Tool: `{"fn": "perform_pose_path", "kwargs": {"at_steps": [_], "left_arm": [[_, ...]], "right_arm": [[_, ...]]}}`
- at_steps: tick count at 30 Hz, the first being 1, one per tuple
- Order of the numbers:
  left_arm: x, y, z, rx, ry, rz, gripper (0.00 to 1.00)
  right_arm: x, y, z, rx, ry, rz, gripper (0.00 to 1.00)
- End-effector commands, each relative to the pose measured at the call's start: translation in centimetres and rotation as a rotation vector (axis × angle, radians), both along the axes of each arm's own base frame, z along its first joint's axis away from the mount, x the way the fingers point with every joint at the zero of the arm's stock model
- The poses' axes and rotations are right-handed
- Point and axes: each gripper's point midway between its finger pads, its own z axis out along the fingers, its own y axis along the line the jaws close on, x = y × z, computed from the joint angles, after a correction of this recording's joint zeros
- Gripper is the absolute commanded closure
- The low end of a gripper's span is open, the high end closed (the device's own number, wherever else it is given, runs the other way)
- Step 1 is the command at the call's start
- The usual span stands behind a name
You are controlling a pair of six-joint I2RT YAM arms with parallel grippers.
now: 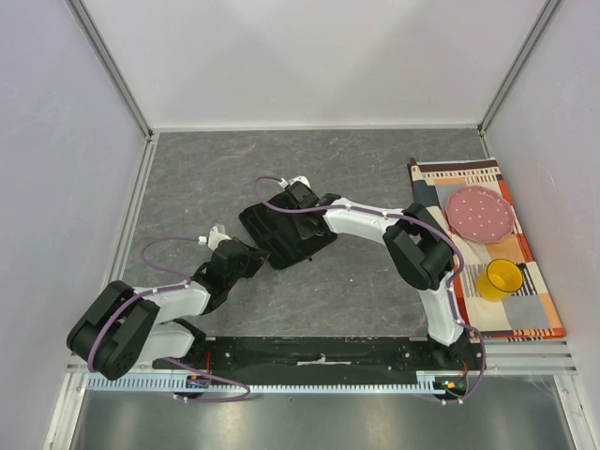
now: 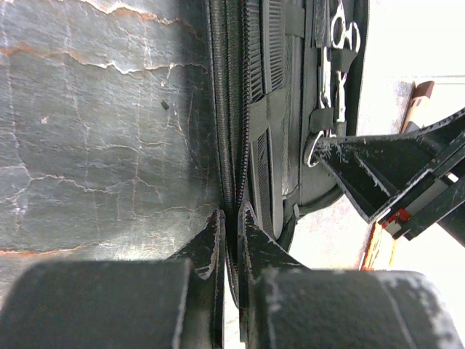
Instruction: Sort the hair-cutting tools
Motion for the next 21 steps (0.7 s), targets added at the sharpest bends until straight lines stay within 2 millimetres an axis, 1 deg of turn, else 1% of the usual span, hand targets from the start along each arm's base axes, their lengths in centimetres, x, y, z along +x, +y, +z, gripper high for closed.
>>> {"fn": "perform_pose_path", "kwargs": {"at_steps": [1,3,4,7,8,9,10,11,12,13,14,15,17,18,20,21], "left_arm": [[-1.4,-1.0,-0.5,0.037,0.024,-0.119,0.98],[-1.5,-0.9,-0.5,0.045,0.024,-0.121,0.98],[-1.5,-0.9,-0.4,0.047,0.02,-0.122,0.98],[-1.6,-0.7,-0.2,0.054,0.018,-0.124,0.98],[-1.7,-0.7,-0.2,0.056,0.019,-0.125,0.98],[-1.8,-0.7,-0.2,0.058,0.022,-0.13,0.98],[-1.8,-0.7,0.1,0.06,0.015,-0.136,0.98],[-1.8,-0.8,0.2,0.058,0.012,-0.145,0.98],[-2.0,-0.9,0.1,0.06,0.018,-0.152,0.98],[-2.1,-0.9,0.2,0.062,0.014,-0.163,0.98],[-2.4,-1.1,0.1,0.06,0.02,-0.18,0.98],[-2.5,-1.2,0.1,0.058,0.023,-0.187,0.98],[-3.1,-1.5,0.0,0.051,0.029,-0.22,0.98],[-3.4,-1.7,-0.1,0.047,0.032,-0.246,0.98],[-4.1,-2.3,-0.1,0.038,0.034,-0.302,0.98],[-4.4,-2.5,-0.1,0.036,0.034,-0.323,0.98]], "right_arm": [[2.0,2.2,-1.7,0.047,-0.026,0.004,0.68],[2.3,2.6,-1.7,0.054,-0.03,0.006,0.68],[2.7,3.1,-1.3,0.066,-0.039,0.007,0.67],[3.0,3.4,-0.8,0.066,-0.048,0.011,0.64],[2.9,3.3,-0.8,0.057,-0.043,0.02,0.62],[2.8,3.3,-0.3,0.06,-0.042,0.027,0.61],[2.3,2.9,-0.4,0.048,-0.025,0.033,0.58],[1.9,2.8,-0.2,0.048,-0.024,0.04,0.57],[1.2,2.1,0.4,0.043,-0.021,0.051,0.55],[0.9,1.8,0.9,0.042,-0.022,0.058,0.52],[0.5,1.3,1.3,0.036,-0.021,0.062,0.51],[-0.3,0.4,2.4,0.028,-0.027,0.07,0.49],[-1.0,-0.8,3.8,0.019,-0.047,0.067,0.44],[-1.8,-1.9,5.2,0.023,-0.062,0.067,0.43],[-2.6,-3.0,6.7,0.028,-0.083,0.066,0.4],[-3.4,-4.1,7.9,0.03,-0.095,0.064,0.4]]}}
